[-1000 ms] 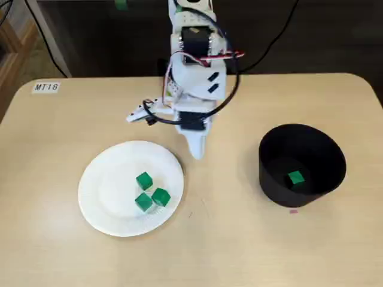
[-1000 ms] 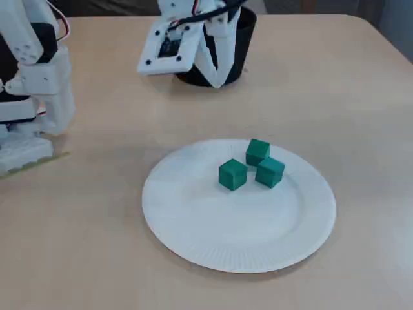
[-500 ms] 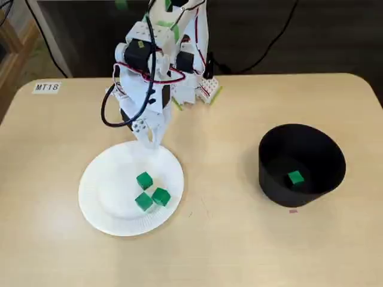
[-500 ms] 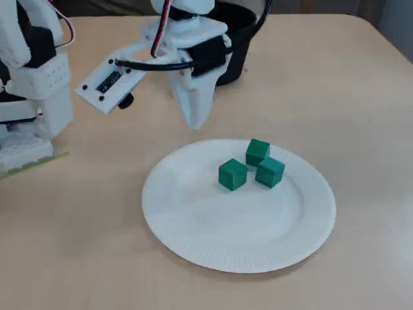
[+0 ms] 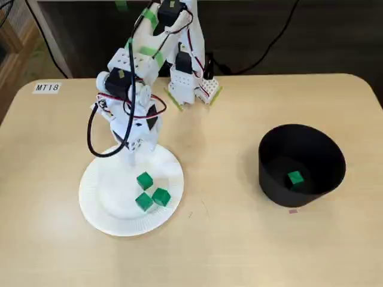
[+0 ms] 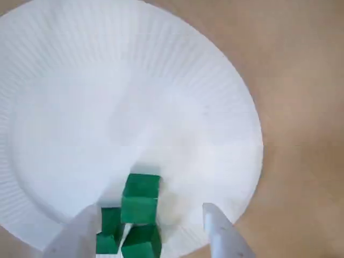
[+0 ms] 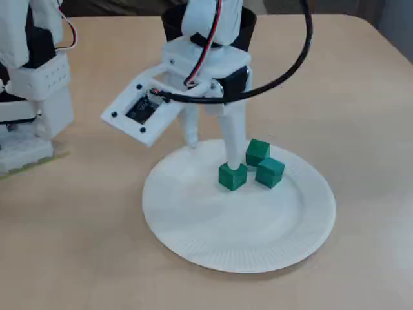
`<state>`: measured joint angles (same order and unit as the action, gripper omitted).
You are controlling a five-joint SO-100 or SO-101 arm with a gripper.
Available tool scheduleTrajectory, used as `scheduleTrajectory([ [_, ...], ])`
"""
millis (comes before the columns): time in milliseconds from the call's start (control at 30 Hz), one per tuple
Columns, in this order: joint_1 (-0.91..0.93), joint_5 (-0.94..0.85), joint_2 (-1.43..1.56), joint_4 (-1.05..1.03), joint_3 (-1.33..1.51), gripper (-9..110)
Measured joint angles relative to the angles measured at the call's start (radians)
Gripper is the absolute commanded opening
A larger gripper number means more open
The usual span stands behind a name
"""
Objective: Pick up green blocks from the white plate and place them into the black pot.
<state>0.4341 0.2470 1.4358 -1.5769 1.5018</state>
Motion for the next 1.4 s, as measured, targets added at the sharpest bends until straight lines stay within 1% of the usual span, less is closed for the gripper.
scheduleTrajectory([
  [267,-0.028,-0.006,-0.074,0.080,-0.003,29],
  [700,-0.061,0.005,-0.135,0.219,-0.003,22],
  [767,-0.069,0.009,-0.144,0.244,-0.003,19],
  [833,-0.071,0.018,-0.156,0.268,-0.003,13],
  [933,-0.071,0.023,-0.184,0.305,-0.003,-1],
  [967,-0.071,0.023,-0.192,0.318,-0.003,-2],
  [1267,-0.069,-0.041,-0.201,0.380,-0.028,-2],
  [1400,-0.058,-0.141,-0.074,0.382,-0.037,-2],
])
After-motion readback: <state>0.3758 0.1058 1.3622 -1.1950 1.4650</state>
